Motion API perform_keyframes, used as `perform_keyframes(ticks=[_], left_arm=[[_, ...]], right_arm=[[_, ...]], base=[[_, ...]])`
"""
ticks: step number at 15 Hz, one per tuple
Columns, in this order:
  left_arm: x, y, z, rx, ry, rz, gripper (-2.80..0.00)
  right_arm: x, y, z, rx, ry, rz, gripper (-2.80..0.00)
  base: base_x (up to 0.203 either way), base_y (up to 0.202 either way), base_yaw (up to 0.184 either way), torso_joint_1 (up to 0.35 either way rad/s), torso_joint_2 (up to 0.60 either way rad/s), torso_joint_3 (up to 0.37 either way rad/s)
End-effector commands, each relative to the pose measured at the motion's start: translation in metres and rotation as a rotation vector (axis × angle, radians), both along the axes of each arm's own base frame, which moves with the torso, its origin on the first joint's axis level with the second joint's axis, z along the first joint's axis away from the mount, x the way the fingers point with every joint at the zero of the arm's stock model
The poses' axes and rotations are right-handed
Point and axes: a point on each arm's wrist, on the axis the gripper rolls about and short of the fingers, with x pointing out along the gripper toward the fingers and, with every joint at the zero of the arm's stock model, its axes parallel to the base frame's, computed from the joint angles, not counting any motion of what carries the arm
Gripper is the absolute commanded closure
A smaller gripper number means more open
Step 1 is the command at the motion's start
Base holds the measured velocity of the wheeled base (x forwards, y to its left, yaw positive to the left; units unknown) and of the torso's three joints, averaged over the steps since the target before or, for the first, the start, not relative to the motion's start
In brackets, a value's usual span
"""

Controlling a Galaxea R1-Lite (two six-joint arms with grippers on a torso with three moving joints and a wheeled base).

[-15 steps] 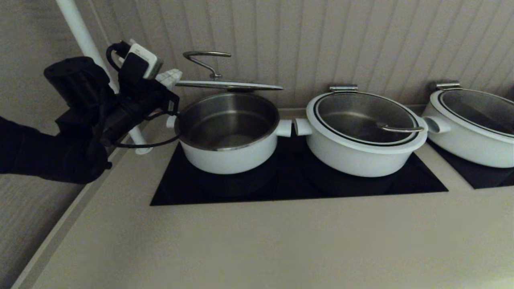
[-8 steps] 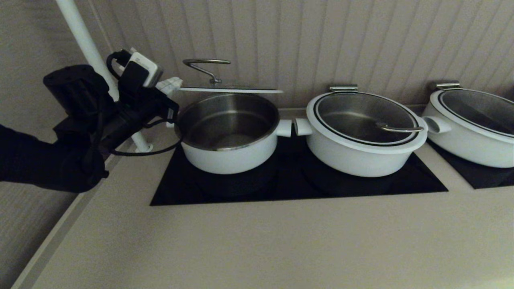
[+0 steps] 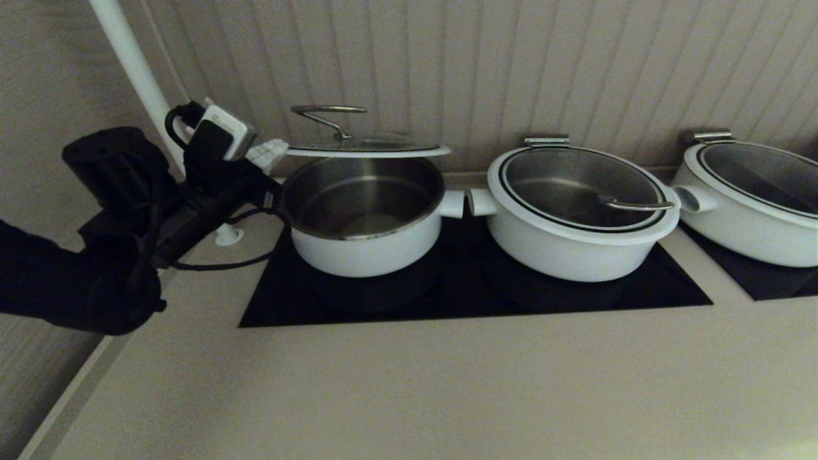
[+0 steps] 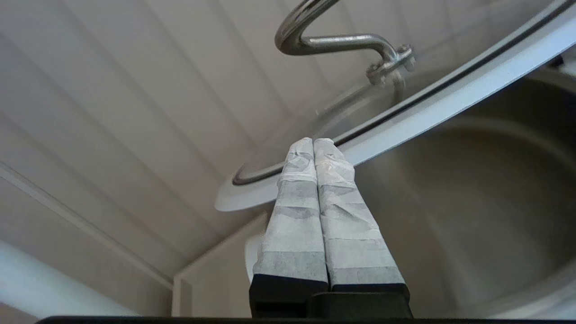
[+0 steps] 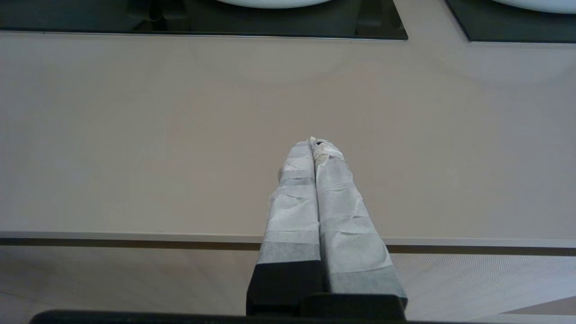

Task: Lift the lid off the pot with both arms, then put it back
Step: Close the pot lid

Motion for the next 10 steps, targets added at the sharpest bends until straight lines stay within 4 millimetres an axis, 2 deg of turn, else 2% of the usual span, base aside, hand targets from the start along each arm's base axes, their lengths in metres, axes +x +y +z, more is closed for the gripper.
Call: perform_keyframes(ticks=[1,10], left_arm=[[-0.004,0.000,-0.004,0.004,0.011,-0.001,0.00],[-0.008,0.001,-0.015,0.012,0.033,0.002,0.00]], right_arm=[[0.000,0.000,0.000,0.000,0.000,0.001,0.00],[0.000,0.000,0.000,0.000,0.001,0.000,0.00]], base=[[0.000,0.000,0.000,0.000,0.00,0.000],[0.000,0.000,0.000,0.000,0.00,0.000]])
